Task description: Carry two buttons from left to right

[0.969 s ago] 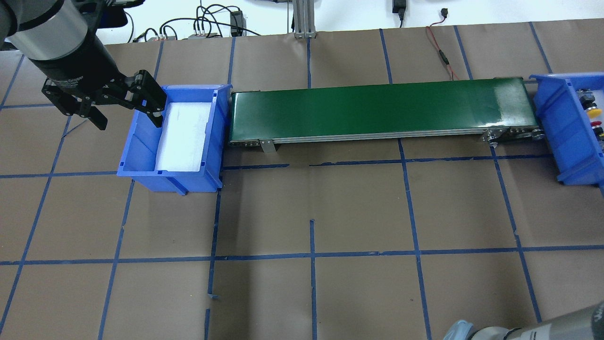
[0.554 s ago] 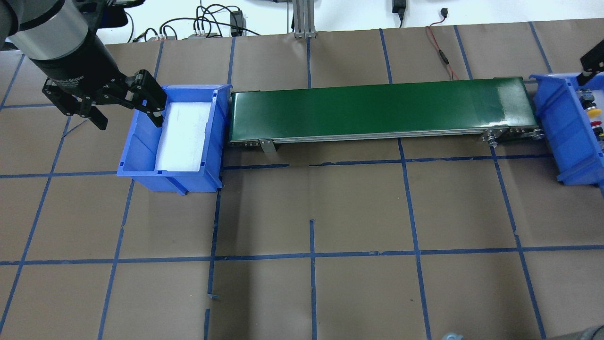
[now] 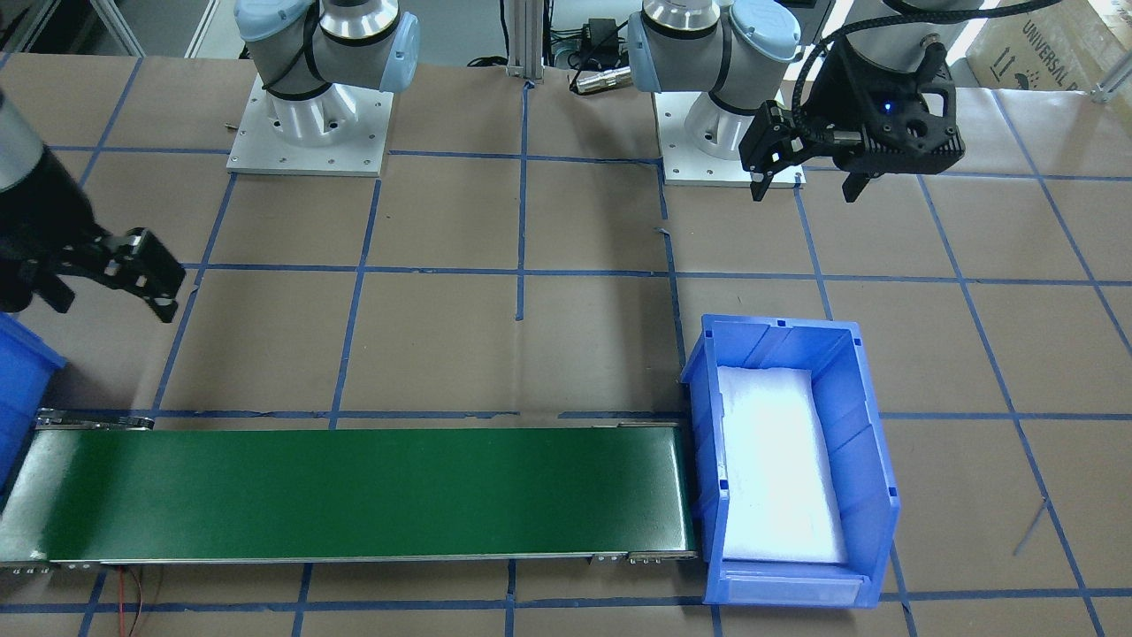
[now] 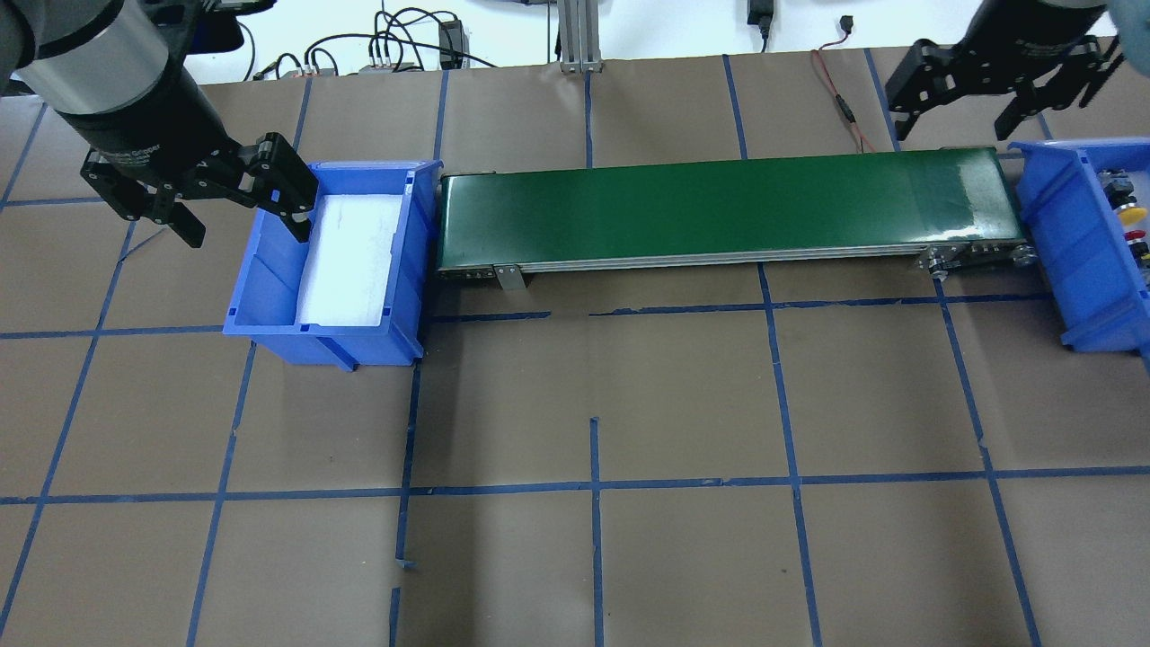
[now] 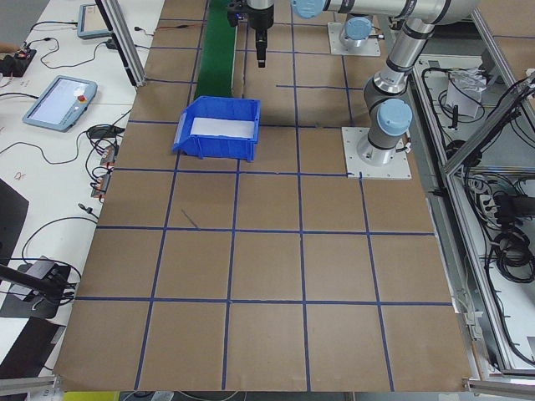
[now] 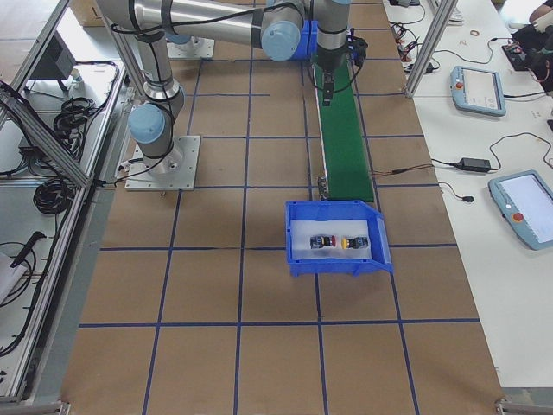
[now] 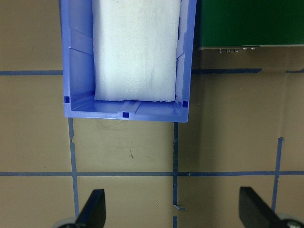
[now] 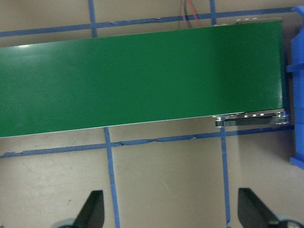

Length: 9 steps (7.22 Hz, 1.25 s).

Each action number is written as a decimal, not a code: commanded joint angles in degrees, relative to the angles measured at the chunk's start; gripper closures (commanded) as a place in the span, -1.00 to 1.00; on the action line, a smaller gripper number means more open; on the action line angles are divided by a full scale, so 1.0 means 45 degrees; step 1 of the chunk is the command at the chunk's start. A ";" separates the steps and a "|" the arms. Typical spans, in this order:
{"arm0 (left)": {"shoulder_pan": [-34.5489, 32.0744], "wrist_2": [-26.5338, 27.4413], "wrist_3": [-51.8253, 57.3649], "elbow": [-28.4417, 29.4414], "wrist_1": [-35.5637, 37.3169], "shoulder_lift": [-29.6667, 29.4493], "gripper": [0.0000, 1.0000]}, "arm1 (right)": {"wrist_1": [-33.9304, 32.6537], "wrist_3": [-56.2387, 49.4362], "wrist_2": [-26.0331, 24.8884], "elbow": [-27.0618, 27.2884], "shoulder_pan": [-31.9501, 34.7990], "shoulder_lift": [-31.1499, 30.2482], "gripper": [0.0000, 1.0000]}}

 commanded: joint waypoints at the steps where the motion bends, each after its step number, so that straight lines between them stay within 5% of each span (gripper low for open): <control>1: -0.0011 -0.0007 0.0000 -0.0013 0.0000 0.0000 -1.00 | 0.0018 0.2610 -0.0076 0.0003 0.2296 -0.0109 -0.99; 3: 0.0008 -0.0007 0.0000 0.0006 0.0000 0.0000 -1.00 | -0.0098 0.3075 -0.0543 0.0041 0.3531 -0.0108 -0.99; 9: -0.0050 -0.0007 -0.0058 -0.0013 -0.0059 0.0020 -1.00 | -0.0332 0.1768 -0.0252 0.1292 0.2972 -0.0147 -1.00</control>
